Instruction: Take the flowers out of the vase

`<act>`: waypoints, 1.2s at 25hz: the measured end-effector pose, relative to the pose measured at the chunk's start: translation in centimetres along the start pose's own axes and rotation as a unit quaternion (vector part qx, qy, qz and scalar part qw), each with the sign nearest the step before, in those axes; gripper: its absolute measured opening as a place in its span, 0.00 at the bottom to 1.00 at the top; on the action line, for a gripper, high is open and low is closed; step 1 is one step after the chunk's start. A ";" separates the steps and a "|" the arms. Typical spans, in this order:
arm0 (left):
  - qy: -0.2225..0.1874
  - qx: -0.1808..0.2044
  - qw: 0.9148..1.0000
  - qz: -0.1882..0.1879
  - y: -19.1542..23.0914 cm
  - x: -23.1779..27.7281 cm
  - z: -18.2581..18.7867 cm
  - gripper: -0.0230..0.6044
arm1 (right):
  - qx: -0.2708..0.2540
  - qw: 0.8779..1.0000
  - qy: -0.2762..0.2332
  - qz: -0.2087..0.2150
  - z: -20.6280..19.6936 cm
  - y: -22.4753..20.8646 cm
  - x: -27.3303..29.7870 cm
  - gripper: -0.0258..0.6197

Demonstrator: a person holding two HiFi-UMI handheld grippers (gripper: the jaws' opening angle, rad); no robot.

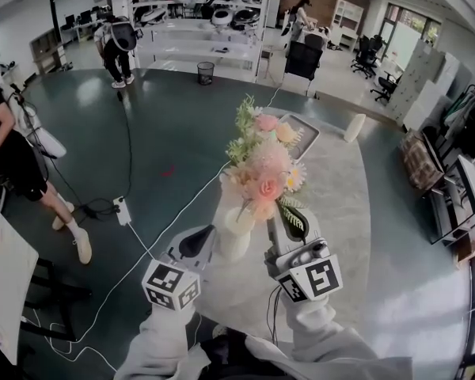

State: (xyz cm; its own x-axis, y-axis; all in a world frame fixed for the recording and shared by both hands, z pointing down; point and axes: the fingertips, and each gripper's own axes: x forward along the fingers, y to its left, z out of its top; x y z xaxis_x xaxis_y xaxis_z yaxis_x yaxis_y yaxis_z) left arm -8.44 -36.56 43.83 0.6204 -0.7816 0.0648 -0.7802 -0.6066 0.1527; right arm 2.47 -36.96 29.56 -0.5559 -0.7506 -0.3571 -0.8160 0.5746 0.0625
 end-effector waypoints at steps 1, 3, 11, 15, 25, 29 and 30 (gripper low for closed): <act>-0.001 0.001 1.000 -0.001 0.1 -0.1 0.0 0.04 | 0.000 1.000 -0.003 -0.001 0.3 0.1 0.0 0.07; -0.002 0.002 1.000 -0.002 0.2 -0.3 0.2 0.04 | 0.000 1.000 -0.009 -0.002 0.9 0.3 0.1 0.07; -0.011 0.004 1.000 -0.015 -0.1 -0.7 0.6 0.04 | -0.001 1.000 -0.017 -0.015 2.2 0.7 -0.4 0.07; -0.012 0.002 0.999 -0.034 -0.4 -0.1 0.8 0.04 | -0.011 0.999 -0.015 -0.033 2.6 0.3 -0.9 0.07; -0.008 -0.005 0.995 -0.102 -6.2 4.9 1.5 0.04 | 0.022 0.995 -0.038 -0.090 6.4 -5.2 -5.6 0.07; -0.003 -0.010 0.993 -0.118 -7.1 5.4 1.1 0.04 | 0.008 0.993 -0.042 -0.114 7.3 -6.0 -6.9 0.07; -0.002 -0.012 0.992 -0.122 -7.2 5.4 1.0 0.04 | 0.005 0.992 -0.037 -0.121 7.2 -6.2 -7.1 0.07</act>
State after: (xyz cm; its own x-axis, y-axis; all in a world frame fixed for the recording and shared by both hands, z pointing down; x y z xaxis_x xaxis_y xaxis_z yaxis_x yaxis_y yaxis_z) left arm 0.50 -36.56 42.09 0.7901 -0.6127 0.0186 -0.6048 -0.7742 0.1868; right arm 12.60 -32.80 25.03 -0.3310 -0.8408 -0.4285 -0.9220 0.3848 -0.0428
